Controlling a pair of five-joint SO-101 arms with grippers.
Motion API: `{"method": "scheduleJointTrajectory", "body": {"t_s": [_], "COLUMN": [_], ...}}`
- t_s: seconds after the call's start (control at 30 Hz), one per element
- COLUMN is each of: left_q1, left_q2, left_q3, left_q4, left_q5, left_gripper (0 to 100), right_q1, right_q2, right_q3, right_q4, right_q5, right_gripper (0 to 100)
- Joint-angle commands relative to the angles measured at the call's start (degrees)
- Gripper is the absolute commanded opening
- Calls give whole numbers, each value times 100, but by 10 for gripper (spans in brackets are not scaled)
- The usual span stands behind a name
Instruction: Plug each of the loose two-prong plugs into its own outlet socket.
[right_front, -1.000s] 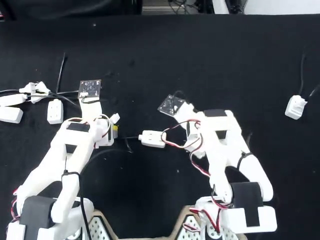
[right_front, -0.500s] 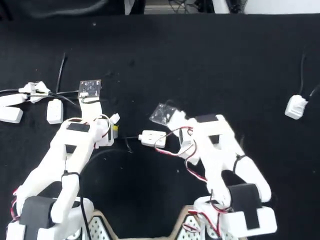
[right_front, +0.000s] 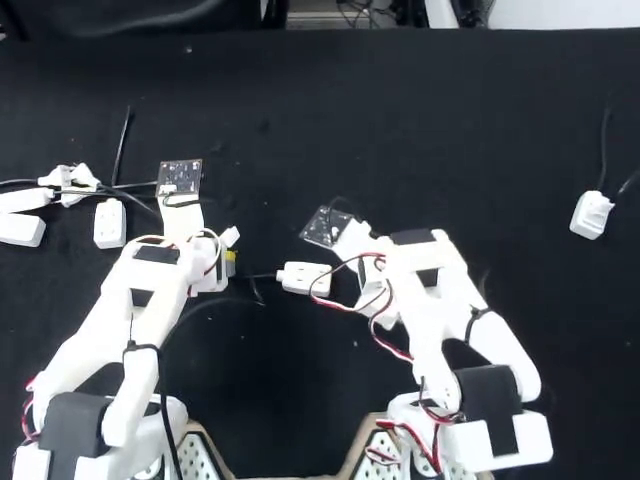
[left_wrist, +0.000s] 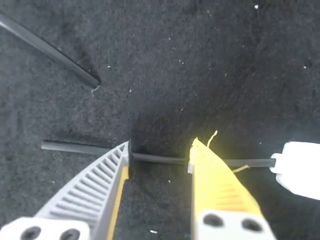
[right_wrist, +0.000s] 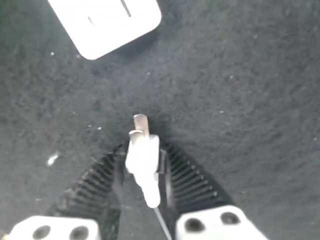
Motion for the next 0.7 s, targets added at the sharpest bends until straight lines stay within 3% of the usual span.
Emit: {"method": "scheduleJointTrajectory", "body": {"t_s": [0.0, 0.1, 0.23, 0.43, 0.67], "left_q1": [-66, -66, -66, -66, -66], "left_q2": [-211, -211, -211, -211, -211], "left_q3": [-92, -92, -92, -92, -92], "left_q4": [-44, -53, -53, -44, -53], "left_q5": [44, 44, 44, 44, 44], "left_gripper": [195, 195, 195, 195, 195], "right_q1": [448, 686, 747, 853, 1327], "right_q2": [4, 4, 4, 4, 4], "right_q3": [-251, -338, -171, -48, -48], "right_q4": [-79, -141, -123, -114, -141], "right_q5": [-105, -105, -343, 26, 413], "right_gripper": [14, 26, 172, 96, 92]}}
